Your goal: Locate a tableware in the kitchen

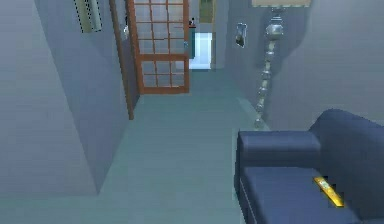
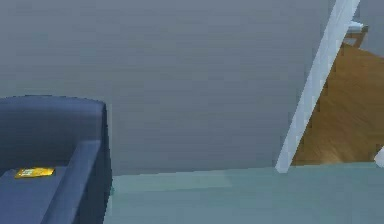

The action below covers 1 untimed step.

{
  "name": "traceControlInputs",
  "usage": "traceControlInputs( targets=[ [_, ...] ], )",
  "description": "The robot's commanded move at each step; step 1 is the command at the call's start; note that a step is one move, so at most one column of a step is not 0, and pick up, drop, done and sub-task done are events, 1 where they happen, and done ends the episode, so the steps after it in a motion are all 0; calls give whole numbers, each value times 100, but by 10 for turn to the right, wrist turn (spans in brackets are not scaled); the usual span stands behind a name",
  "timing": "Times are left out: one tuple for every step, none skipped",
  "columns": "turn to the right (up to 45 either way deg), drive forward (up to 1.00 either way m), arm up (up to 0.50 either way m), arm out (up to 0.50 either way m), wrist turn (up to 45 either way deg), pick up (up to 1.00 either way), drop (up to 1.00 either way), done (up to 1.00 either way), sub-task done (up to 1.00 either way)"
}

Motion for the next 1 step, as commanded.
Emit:
traceControlInputs(
  targets=[
    [0,25,0,0,0,0,0,0,0]
  ],
)
